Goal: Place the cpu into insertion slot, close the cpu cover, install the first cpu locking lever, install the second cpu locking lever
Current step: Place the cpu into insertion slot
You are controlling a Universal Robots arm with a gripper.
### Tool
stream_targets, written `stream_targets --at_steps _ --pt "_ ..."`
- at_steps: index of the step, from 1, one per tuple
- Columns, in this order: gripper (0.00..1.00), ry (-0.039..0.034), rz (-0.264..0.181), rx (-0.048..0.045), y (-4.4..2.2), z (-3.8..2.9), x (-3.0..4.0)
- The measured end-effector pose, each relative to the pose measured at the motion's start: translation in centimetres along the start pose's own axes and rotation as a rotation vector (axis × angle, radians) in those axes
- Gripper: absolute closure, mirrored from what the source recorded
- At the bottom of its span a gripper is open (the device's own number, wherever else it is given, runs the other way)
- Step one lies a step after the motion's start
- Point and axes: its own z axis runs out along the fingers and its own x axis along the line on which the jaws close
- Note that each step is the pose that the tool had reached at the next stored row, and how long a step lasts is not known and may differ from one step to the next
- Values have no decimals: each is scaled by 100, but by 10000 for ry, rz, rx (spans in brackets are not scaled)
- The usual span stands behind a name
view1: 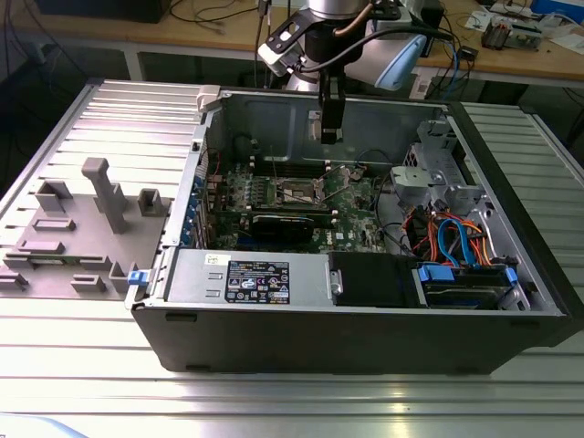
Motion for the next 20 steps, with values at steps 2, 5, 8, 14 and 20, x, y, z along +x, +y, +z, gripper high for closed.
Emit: stream_targets --at_steps 2,5,8,14,20 --pt "46 0 0 0 0 0 0" --pt "46 0 0 0 0 1 0" --pt "46 1 0 0 0 3 0" --pt "46 -20 55 -2 -10 97 3" --pt "46 28 -520 4 -107 267 -3"
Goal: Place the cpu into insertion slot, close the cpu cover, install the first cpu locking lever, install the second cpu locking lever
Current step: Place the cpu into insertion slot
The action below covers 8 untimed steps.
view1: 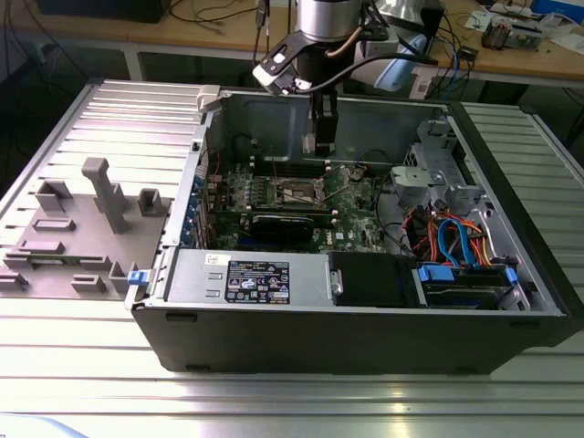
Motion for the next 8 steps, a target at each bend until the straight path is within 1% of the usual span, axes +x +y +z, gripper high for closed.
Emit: stream_targets --at_steps 2,8 --pt "46 1 -31 2 -12 6 0" --pt "46 2 -32 1 -15 7 0"
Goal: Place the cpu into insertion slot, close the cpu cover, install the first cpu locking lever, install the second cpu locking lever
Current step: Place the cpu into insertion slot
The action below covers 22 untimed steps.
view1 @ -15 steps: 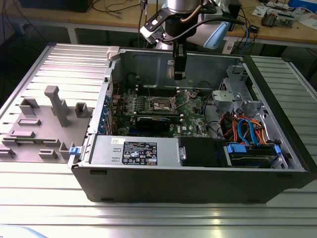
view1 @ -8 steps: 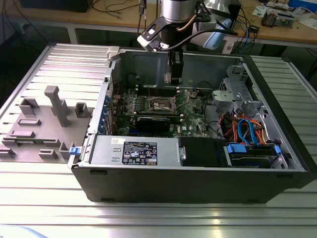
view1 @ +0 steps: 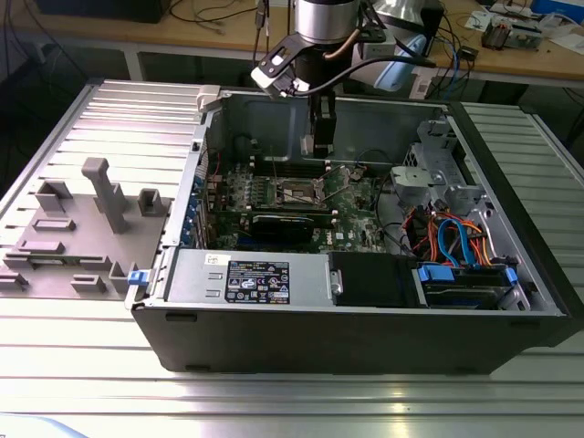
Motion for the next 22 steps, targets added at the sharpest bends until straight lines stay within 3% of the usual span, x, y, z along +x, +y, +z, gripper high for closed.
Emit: stream_targets --at_steps 10,18,22 --pt "46 2 3 -2 -5 4 0" --pt "46 -2 2 -1 -81 166 3" --pt "46 -4 3 0 -82 171 2"
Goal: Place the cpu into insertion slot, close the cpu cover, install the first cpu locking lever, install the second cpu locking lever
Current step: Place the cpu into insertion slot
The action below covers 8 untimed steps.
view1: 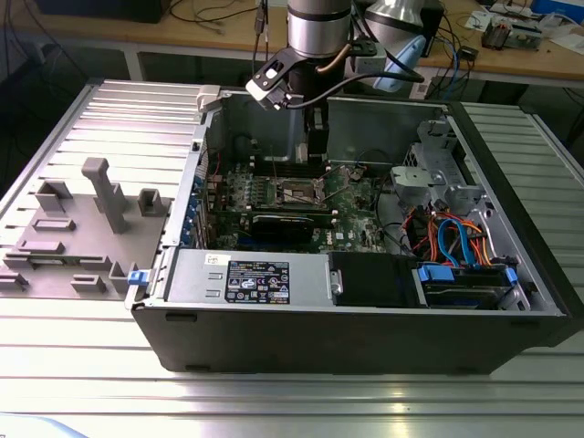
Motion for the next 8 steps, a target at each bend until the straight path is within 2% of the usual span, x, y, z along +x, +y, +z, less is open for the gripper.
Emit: stream_targets --at_steps 8 --pt "46 0 0 0 0 3 0"
